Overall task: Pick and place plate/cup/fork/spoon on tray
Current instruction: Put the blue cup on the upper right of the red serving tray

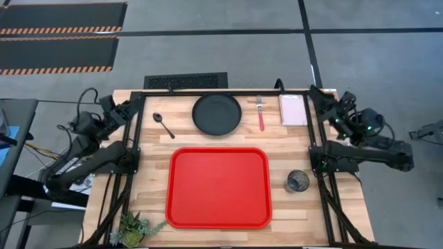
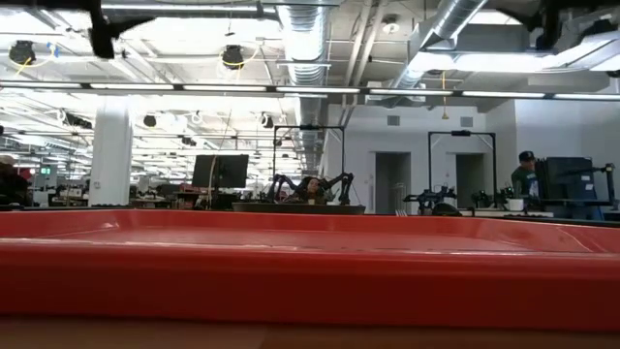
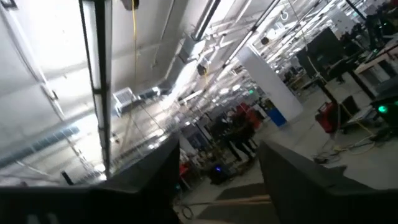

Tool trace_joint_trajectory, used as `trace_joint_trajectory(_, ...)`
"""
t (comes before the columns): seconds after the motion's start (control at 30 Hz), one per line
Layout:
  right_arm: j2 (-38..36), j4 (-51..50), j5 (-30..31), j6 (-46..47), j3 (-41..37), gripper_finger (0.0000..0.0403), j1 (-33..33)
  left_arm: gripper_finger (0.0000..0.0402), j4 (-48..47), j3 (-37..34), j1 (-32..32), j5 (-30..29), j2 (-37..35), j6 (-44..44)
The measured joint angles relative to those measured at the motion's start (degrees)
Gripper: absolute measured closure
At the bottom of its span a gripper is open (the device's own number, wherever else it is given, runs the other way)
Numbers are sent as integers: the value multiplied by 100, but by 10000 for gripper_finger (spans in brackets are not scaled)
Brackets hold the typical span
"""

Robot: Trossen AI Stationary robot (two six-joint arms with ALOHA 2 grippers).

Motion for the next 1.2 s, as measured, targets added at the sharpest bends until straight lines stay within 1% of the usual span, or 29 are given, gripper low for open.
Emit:
trace_joint_trajectory(0.13, 610, -1083, 115, -199, 1102, 144, -52, 135, -246, 829, 0, 285, 858, 419)
trace_joint_trajectory(0.23, 1140, -2365, 354, -199, 2016, 143, -101, 136, -1181, 1558, 0, 379, 1519, 754)
trace_joint_trajectory(0.33, 1700, -3757, 391, -82, 2890, 143, -127, 136, -2348, 2243, 0, 409, 2163, 1087)
trace_joint_trajectory(0.4, 2101, -4772, 472, 261, 3451, 143, -127, 136, -2827, 2604, 1, 495, 2540, 1379)
trace_joint_trajectory(0.47, 2502, -5848, 502, 860, 3956, 143, -127, 136, -3005, 2825, 1, 585, 2810, 1561)
trace_joint_trajectory(0.57, 3052, -7400, 460, 1903, 4604, 143, -127, 136, -2958, 3040, 0, 708, 3035, 1707)
trace_joint_trajectory(0.63, 3349, -8233, 212, 2398, 4878, 143, -125, 136, -2855, 3086, 0, 706, 3125, 1761)
trace_joint_trajectory(0.77, 3791, -9329, -561, 2985, 5044, 143, -117, 136, -2841, 3087, 2, 659, 3256, 1770)
trace_joint_trajectory(0.83, 3966, -9640, -914, 3174, 4989, 143, -55, 136, -2893, 3087, 2, 667, 3293, 1770)
trace_joint_trajectory(0.9, 4147, -9893, -1131, 3376, 4873, 143, 124, 136, -2944, 3087, 2, 689, 3342, 1770)
trace_joint_trajectory(1.0, 4335, -10149, -1211, 3834, 4686, 143, 630, 136, -3011, 3087, 2, 693, 3410, 1770)
trace_joint_trajectory(1.2, 4444, -10210, -1206, 5002, 4172, 143, 1944, 136, -3012, 3087, 2, 695, 3431, 1807)
